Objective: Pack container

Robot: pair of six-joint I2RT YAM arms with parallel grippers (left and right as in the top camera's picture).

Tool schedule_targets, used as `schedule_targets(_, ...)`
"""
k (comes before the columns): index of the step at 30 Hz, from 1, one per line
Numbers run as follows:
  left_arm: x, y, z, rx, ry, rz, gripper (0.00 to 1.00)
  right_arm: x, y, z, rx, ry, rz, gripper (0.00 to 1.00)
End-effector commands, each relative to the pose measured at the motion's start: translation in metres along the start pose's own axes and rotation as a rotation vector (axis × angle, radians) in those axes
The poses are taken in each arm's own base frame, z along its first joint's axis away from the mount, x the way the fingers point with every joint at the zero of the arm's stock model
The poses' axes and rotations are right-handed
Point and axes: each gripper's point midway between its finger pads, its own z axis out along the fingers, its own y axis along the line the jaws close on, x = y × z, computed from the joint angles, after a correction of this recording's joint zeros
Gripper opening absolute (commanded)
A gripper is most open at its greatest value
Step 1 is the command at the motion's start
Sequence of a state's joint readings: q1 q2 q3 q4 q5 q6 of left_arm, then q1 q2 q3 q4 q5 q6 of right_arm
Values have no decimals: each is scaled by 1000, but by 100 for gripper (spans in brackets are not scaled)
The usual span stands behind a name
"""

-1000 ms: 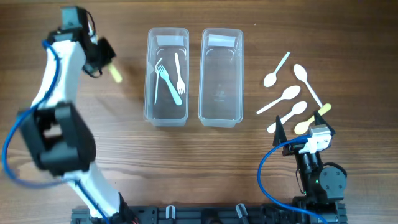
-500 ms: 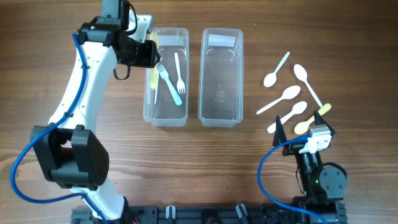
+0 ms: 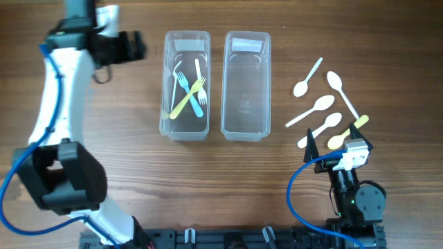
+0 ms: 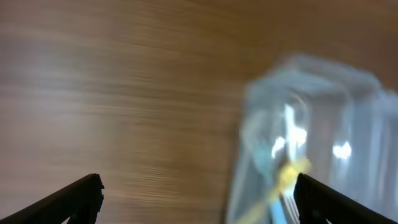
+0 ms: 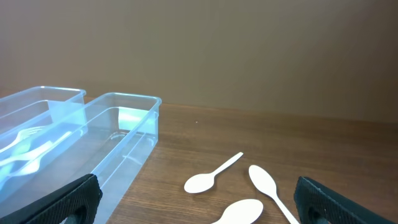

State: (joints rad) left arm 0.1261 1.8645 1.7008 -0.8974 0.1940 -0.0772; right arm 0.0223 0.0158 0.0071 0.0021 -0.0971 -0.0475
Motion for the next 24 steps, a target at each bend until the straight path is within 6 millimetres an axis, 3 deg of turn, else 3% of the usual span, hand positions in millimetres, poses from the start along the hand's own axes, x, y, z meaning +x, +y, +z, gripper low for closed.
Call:
schedule_targets(1, -21, 51, -26, -89, -98, -253, 100, -1, 0, 0, -2, -6, -6, 100)
schedule_targets(5, -21, 82, -33, -122, -109, -330, 100, -1, 0, 0, -2, -5, -5, 100)
schedule_targets(10, -21, 100, -38, -140, -120, -363, 100, -1, 0, 0, -2, -6, -6, 100)
schedule_targets(24, -21, 101, -38, -141, -120, -365, 100, -1, 0, 0, -2, -6, -6, 100)
